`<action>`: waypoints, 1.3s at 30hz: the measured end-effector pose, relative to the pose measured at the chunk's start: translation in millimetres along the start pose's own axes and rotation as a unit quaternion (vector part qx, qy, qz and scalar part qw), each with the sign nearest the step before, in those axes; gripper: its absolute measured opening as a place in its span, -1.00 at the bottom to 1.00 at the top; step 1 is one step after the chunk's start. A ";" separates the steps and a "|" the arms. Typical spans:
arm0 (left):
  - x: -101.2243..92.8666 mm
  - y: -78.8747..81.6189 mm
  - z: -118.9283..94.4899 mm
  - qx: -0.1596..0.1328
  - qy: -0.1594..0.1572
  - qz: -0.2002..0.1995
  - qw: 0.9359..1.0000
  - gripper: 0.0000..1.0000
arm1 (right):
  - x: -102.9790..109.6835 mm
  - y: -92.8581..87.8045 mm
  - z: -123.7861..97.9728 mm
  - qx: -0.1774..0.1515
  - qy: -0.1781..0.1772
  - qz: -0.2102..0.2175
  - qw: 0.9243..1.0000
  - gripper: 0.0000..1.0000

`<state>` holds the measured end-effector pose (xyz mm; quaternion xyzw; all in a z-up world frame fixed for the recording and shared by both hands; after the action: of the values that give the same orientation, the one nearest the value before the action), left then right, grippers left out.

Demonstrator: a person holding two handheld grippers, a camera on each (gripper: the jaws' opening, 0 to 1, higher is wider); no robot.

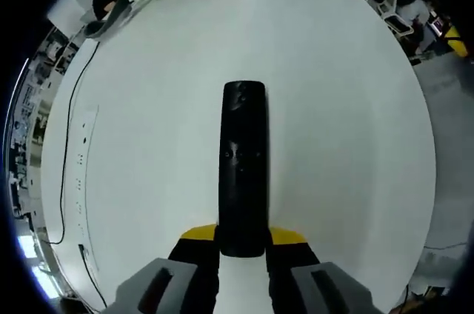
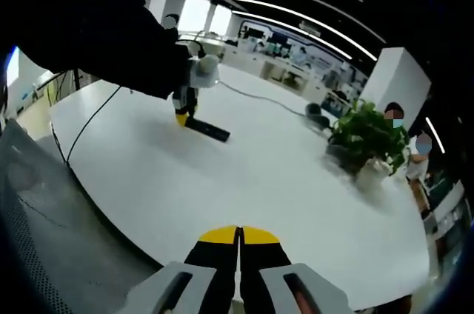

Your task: Press the specified remote control buttons in sequence, fully releasing each button before pressing the next.

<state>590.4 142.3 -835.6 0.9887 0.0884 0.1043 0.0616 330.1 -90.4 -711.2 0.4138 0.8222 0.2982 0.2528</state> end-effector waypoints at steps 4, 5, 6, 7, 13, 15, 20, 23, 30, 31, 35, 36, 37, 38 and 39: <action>-4.5 -0.9 -1.3 0.006 -0.003 -0.009 1.000 -0.55 | 1.3 0.7 -0.6 -0.002 0.001 -0.005 1.000 -1.00; -5.8 -1.2 -1.1 0.008 -0.006 -0.014 1.000 -0.55 | 1.4 0.5 -0.7 -0.001 0.000 -0.006 1.000 -1.00; -7.6 -1.3 -1.2 0.009 -0.008 -0.019 1.000 -0.55 | 1.2 0.5 -0.9 -0.001 -0.001 -0.007 1.000 -1.00; -8.9 -1.4 -0.9 0.008 -0.007 -0.016 1.000 -0.55 | 1.1 0.6 -0.9 -0.002 -0.001 -0.006 1.000 -1.00; -19.7 -0.9 -2.5 0.009 -0.008 -0.012 1.000 -0.55 | 0.2 1.4 -1.5 -0.005 -0.001 -0.004 1.000 -1.00; -22.5 -1.5 -3.6 0.005 -0.009 -0.016 1.000 -0.55 | 0.6 1.8 -1.6 -0.006 -0.001 -0.008 1.000 -1.00; -30.1 -1.5 -4.2 0.001 -0.012 -0.017 1.000 -0.55 | 0.9 1.4 -1.6 -0.005 0.000 -0.007 1.000 -1.00; -36.0 -1.3 -5.4 0.001 -0.013 -0.013 1.000 -0.55 | 1.3 1.9 -1.9 -0.007 0.000 -0.010 1.000 -1.00; -51.0 -1.2 -8.2 0.001 -0.018 -0.005 1.000 -0.54 | 0.4 1.7 -2.6 -0.009 -0.003 -0.011 1.000 -1.00; -52.9 -1.1 -8.7 0.002 -0.018 -0.003 1.000 -0.54 | 0.2 1.8 -2.7 -0.009 -0.003 -0.011 1.000 -1.00; -60.7 -0.3 -10.5 0.011 -0.018 0.001 1.000 -0.54 | 0.2 2.3 -3.0 -0.011 -0.004 -0.012 1.000 -1.00; -62.9 0.2 -10.8 0.014 -0.018 0.004 1.000 -0.54 | 0.3 2.3 -2.9 -0.010 -0.004 -0.013 1.000 -1.00; -65.5 0.2 -11.1 0.017 -0.017 0.012 1.000 -0.54 | 0.3 2.0 -2.8 -0.009 -0.004 -0.014 1.000 -1.00; -67.5 0.0 -11.2 0.019 -0.018 0.017 1.000 -0.54 | 0.3 2.0 -2.7 -0.008 -0.005 -0.016 1.000 -1.00; -69.9 0.0 -11.8 0.021 -0.018 0.020 0.999 -0.54 | 0.4 2.3 -2.7 -0.008 -0.005 -0.016 1.000 -1.00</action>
<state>520.5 130.4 -837.8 0.9931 0.0701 0.0855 0.0402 329.2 -89.7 -707.8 0.3994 0.8251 0.2990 0.2651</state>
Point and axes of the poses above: the point that each gripper's makers call its tool centre point, and the gripper's own axes: z roughly forward along the fingers, x roughly to its left, y roughly out of its top, the point moved 3 cm from there along -z, roughly backward along the fingers, and after that the axes turned 8 degrees about y, right-handed, at the moved point
